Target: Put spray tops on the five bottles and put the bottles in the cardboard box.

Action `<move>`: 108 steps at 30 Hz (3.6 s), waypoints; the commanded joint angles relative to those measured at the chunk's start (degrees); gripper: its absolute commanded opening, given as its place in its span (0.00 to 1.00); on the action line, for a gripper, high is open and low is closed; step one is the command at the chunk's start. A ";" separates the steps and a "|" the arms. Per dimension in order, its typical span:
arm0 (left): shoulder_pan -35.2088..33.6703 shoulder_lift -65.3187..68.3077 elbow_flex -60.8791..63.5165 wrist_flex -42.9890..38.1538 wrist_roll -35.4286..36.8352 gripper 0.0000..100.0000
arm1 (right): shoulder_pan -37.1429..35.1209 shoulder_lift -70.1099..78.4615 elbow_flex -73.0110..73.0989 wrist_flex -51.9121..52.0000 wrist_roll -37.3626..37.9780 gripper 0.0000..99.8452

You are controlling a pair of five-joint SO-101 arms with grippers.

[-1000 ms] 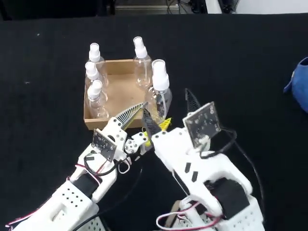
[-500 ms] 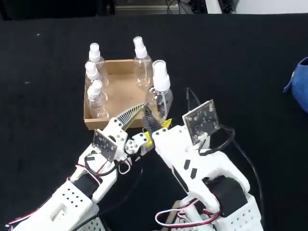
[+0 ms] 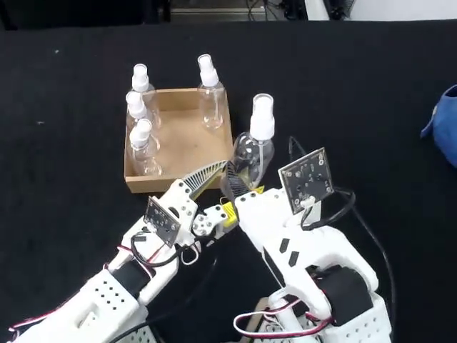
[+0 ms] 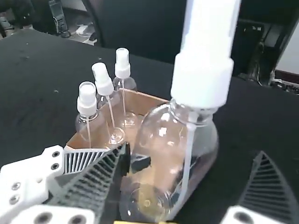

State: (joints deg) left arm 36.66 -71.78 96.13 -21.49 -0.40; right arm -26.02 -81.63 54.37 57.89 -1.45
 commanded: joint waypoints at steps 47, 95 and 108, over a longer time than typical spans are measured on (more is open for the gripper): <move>1.19 -0.26 1.45 1.58 0.26 0.03 | 1.05 -6.20 5.41 -7.91 8.53 0.22; -1.80 -0.35 1.45 7.03 0.35 0.22 | 11.60 -5.67 5.93 -9.67 9.05 0.01; 3.47 -0.44 1.36 20.48 0.79 0.20 | 21.80 -5.58 5.49 -16.26 8.53 0.01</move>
State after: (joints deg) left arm 36.22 -71.96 96.13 -5.32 -0.13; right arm -5.71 -87.52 60.53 46.11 7.08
